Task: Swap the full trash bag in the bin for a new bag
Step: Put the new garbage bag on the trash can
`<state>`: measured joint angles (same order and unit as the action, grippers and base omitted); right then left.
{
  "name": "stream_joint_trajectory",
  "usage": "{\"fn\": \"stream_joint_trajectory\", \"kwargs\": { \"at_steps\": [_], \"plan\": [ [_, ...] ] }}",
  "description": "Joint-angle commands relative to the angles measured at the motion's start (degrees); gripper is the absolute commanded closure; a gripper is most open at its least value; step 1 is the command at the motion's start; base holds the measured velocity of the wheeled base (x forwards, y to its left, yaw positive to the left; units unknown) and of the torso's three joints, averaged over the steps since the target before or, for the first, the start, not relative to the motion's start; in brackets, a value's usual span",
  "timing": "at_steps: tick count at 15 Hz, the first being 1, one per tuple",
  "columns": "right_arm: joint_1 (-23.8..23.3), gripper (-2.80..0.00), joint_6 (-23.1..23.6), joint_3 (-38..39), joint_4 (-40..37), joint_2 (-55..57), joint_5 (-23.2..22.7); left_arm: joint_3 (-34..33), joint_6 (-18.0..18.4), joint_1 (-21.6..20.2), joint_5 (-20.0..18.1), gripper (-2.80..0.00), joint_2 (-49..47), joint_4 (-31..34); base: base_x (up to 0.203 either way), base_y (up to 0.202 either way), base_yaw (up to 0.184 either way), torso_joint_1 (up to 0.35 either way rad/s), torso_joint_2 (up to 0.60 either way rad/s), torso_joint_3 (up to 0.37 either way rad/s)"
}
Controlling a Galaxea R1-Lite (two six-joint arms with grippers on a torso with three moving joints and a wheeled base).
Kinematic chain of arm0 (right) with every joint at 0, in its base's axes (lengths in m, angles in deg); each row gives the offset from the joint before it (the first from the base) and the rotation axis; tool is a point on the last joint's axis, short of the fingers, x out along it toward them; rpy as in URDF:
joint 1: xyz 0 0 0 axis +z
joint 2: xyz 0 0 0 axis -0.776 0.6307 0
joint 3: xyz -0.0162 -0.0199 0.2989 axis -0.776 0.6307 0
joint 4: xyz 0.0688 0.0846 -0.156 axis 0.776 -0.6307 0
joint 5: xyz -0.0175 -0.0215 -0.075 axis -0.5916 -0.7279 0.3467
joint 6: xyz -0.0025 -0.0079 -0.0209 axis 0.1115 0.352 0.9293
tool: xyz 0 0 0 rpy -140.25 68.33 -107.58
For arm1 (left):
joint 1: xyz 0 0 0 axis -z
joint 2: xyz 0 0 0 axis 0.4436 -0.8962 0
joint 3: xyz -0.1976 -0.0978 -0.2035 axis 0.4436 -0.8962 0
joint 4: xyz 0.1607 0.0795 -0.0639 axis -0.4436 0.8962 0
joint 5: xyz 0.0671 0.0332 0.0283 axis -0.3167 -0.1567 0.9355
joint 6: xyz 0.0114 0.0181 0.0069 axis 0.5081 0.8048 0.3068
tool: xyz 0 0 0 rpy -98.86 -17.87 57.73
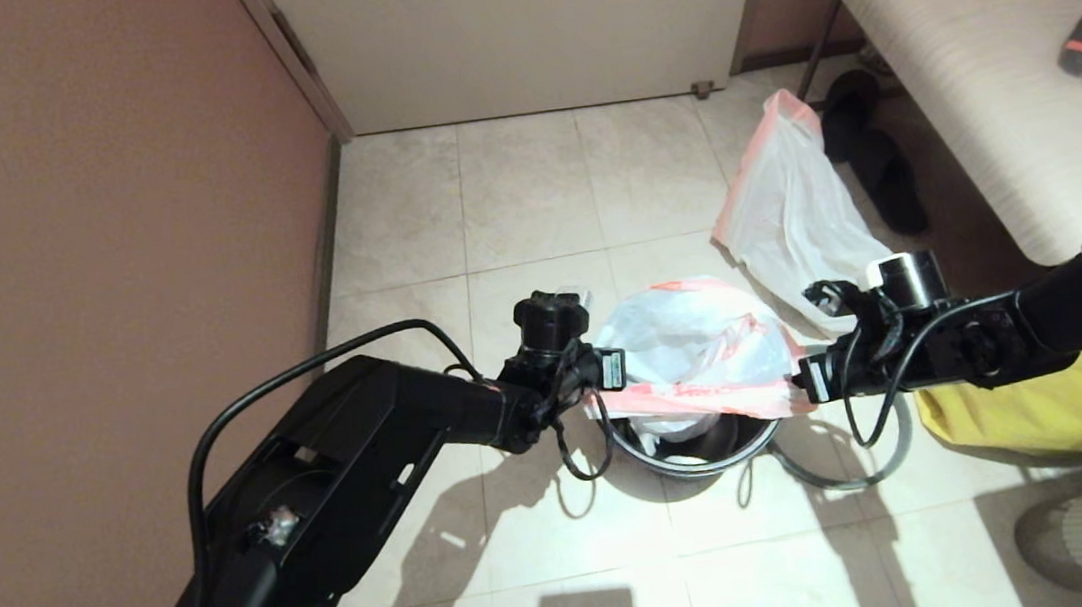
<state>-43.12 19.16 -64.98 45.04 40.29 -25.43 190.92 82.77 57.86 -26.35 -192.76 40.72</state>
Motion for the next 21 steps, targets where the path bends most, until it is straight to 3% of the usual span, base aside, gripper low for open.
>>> {"fn": "stream_joint_trajectory", "kwargs": {
  "at_steps": [1,4,10,12,15,18,21],
  "plan": [
    [1.1,0.00,0.0,0.5,-0.8,0.1,-0.4,0.0,-0.1,0.1,-0.1,0.00,-0.2,-0.2,0.000,0.000,0.000,0.000,0.00,0.000],
    [2.9,0.00,3.2,0.5,-5.6,0.5,-0.5,0.1,-0.1,0.2,-0.1,0.00,-0.3,-0.1,0.000,0.000,0.000,0.000,0.00,0.000],
    [5.6,0.00,5.2,2.2,-5.9,3.0,-2.9,0.9,-0.8,0.0,-0.1,0.00,-0.2,0.9,0.000,0.000,0.000,0.000,0.00,0.000],
    [3.7,0.00,6.3,2.1,-6.0,3.1,-2.9,1.3,-1.0,-0.1,-0.1,0.00,-0.2,1.0,0.000,0.000,0.000,0.000,0.00,0.000],
    [-1.0,0.00,11.6,-0.1,-9.3,4.5,-2.2,1.6,-1.0,-0.3,-0.1,0.00,-0.3,1.0,0.000,0.000,0.000,0.000,0.00,0.000],
    [-6.3,0.00,11.7,-2.4,-10.3,3.4,-2.1,1.6,-1.0,-0.3,-0.1,0.00,-0.4,1.0,0.000,0.000,0.000,0.000,0.00,0.000],
    [-7.0,0.00,11.2,-2.0,-10.6,-2.5,-2.7,1.6,-0.9,-0.2,-0.1,0.00,-0.4,1.1,0.000,0.000,0.000,0.000,0.00,0.000]
  ]
}}
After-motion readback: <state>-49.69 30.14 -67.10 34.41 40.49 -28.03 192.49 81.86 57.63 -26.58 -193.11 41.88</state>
